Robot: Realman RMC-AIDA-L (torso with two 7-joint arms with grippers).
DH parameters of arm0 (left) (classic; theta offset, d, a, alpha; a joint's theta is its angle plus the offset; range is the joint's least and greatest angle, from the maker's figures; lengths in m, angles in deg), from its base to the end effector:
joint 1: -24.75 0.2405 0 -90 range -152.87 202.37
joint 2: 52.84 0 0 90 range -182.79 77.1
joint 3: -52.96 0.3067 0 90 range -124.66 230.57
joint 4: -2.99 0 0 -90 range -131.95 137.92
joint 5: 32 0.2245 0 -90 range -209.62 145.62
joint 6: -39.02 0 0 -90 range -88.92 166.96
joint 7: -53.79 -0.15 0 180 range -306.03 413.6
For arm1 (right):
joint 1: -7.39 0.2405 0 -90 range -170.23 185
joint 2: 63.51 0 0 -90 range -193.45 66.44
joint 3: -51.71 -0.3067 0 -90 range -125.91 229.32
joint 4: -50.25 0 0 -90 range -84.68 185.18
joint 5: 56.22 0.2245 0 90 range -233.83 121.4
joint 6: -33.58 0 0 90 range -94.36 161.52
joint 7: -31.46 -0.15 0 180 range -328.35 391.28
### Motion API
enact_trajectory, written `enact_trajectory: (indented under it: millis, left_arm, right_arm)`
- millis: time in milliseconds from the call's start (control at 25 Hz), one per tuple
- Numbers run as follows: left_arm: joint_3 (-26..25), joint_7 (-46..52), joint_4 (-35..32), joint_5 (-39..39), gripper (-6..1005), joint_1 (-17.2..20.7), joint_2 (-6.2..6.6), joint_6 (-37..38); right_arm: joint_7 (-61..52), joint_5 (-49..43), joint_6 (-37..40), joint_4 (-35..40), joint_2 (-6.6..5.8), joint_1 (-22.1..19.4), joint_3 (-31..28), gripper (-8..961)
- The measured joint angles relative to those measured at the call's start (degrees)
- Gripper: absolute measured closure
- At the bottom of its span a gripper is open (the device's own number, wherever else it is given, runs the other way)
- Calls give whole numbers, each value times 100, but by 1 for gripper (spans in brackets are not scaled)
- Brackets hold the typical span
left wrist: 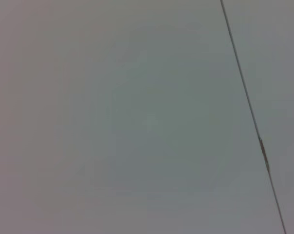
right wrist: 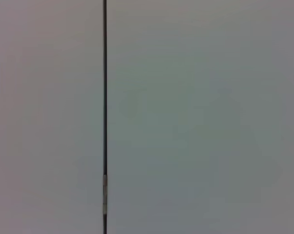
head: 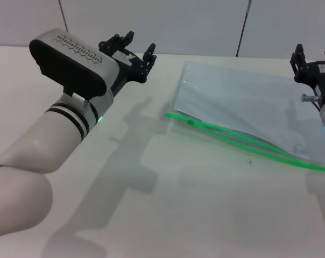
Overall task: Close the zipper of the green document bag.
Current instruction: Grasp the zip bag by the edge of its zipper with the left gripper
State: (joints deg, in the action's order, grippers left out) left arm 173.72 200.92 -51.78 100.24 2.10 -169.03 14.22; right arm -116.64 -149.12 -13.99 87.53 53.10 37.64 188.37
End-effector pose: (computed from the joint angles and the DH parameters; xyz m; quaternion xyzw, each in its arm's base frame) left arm -0.2328 0.4200 -0.0819 -0.7987 -0.1205 -0.2067 0.5521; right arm 0.2967 0.4264 -0.0748 -0.6742 0.2775 0.2299 0.6447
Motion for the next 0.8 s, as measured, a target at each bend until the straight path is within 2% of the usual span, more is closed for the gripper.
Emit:
enact_trajectory:
  millis: [520,720,800]
  left_arm:
    - [-18,-15,-18,11,492,-3,29,57]
    - [-168,-136,-350,22,492,-18,65,766]
    - [-302,-145,-597,22,492,-34,143,1260]
  right_arm:
    - [0,0,3,-12,-2,-3,0,303]
    - [0,0,3,-61,-5,-10,0,304]
    - [0,0,3,-67,-6,-8,0,304]
